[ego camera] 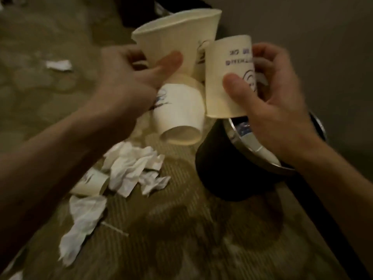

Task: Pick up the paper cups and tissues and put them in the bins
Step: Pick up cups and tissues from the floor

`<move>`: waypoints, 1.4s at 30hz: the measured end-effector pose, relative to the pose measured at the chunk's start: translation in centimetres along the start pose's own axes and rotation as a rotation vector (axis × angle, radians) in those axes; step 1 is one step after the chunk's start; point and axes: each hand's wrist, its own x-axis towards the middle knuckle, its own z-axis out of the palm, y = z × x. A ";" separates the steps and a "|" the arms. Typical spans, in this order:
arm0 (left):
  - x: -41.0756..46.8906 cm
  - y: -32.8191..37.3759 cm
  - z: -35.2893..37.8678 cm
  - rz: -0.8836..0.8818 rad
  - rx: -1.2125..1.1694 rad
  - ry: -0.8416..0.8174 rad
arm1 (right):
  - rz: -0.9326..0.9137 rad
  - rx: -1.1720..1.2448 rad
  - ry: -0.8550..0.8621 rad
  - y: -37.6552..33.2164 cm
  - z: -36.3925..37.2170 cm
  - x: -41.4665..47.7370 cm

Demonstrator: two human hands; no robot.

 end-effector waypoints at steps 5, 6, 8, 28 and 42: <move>0.8 0.5 8.9 0.241 0.041 -0.095 | 0.031 -0.149 0.122 1.1 -7.2 0.5; 0.8 0.0 10.3 0.242 0.040 -0.116 | 0.059 -0.173 0.141 1.9 -8.3 0.3; 1.0 -1.4 12.9 0.226 0.061 -0.152 | 0.119 -0.249 0.164 3.9 -10.1 -0.3; 1.1 -6.3 17.5 0.645 1.280 -0.329 | 0.329 -0.806 -0.186 10.0 -13.7 -1.8; 0.9 -2.0 0.9 0.776 1.428 -0.622 | -0.156 -0.407 -0.104 2.5 -0.2 -6.0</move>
